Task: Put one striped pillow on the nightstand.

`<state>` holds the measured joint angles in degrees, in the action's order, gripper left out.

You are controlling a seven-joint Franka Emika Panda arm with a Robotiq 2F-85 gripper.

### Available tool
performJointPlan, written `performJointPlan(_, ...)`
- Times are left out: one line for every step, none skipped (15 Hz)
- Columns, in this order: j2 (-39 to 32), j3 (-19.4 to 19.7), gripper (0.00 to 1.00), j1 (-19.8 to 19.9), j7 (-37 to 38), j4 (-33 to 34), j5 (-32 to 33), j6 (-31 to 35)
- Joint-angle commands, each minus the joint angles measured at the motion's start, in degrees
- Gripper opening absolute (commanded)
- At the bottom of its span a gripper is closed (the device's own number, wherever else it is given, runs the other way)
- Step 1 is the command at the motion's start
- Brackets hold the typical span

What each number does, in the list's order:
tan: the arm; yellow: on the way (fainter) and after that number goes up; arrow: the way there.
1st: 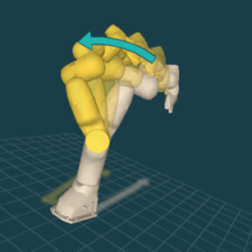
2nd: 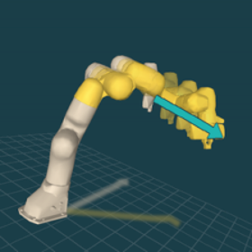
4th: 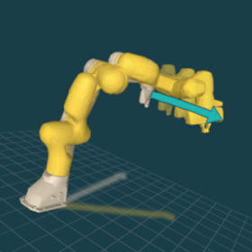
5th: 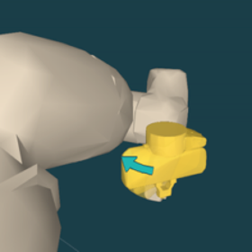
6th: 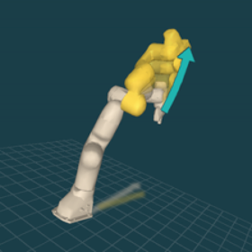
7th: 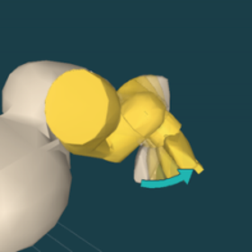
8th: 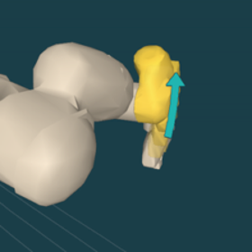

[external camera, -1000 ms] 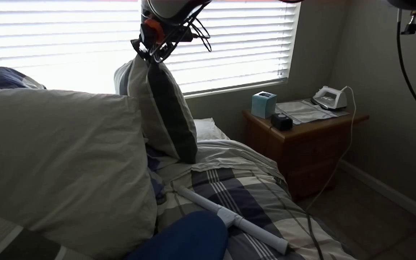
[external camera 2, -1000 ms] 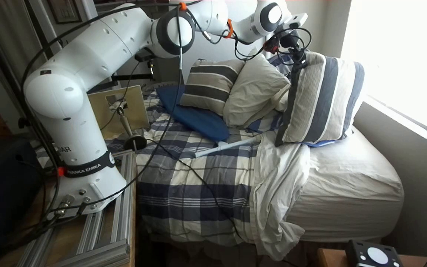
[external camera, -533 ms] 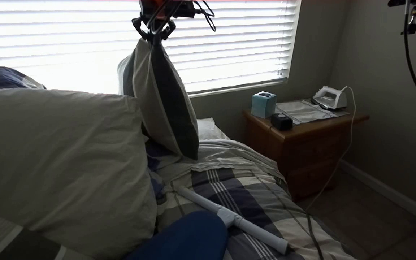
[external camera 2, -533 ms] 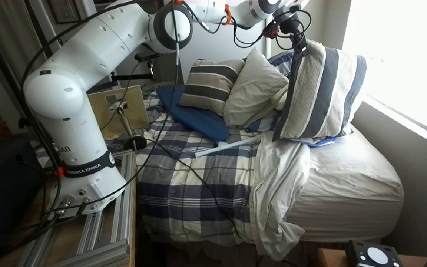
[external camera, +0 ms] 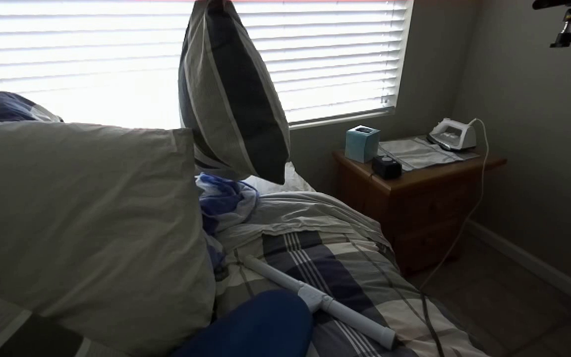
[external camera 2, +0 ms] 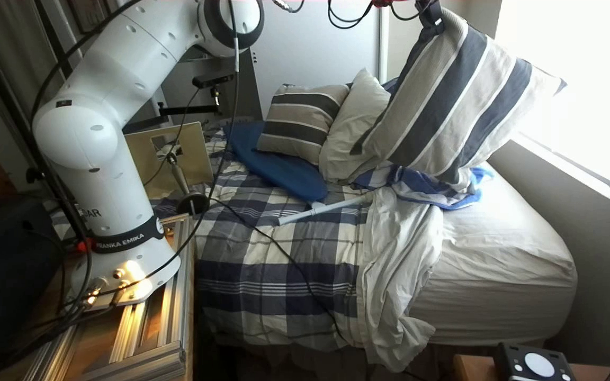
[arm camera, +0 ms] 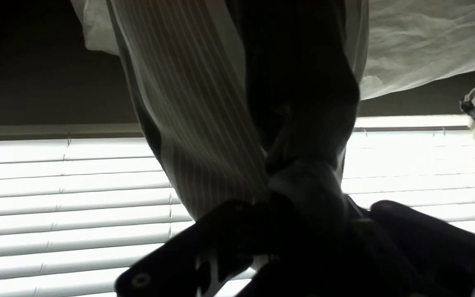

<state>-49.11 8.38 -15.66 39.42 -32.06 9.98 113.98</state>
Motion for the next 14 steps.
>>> performJointPlan(3.84, 1.77, 0.03, -0.48, 1.59, 1.89, 1.54, -1.62)
performJointPlan(4.21, 3.25, 0.03, -0.94, 3.41, 2.25, 2.94, -1.29)
performJointPlan(4.83, 4.04, 0.03, -1.09, 4.16, 2.43, 3.41, -1.36)
performJointPlan(5.33, 5.44, 0.03, -1.57, 5.97, 2.71, 4.36, -1.44)
performJointPlan(5.72, 6.73, 0.03, -2.04, 7.67, 2.87, 5.26, -1.55)
performJointPlan(6.20, 7.87, 0.03, -2.35, 9.40, 2.95, 5.98, -1.83)
performJointPlan(6.65, 9.11, 0.03, -2.77, 11.36, 2.89, 6.85, -2.49)
performJointPlan(7.07, 10.38, 0.03, -3.23, 13.18, 2.79, 7.69, -3.18)
performJointPlan(7.47, 11.68, 0.03, -3.70, 14.91, 2.74, 8.62, -3.97)
performJointPlan(7.85, 12.92, 0.03, -4.19, 16.77, 2.67, 9.50, -4.79)
performJointPlan(8.24, 14.20, 0.03, -4.58, 18.41, 2.51, 10.35, -5.77)
performJointPlan(8.53, 15.47, 0.03, -4.92, 20.11, 2.42, 11.19, -6.78)
performJointPlan(8.63, 16.87, 0.03, -5.52, 21.65, 2.39, 12.28, -7.84)
performJointPlan(7.08, 14.11, 0.11, -4.11, 18.19, 1.50, 8.81, -6.38)
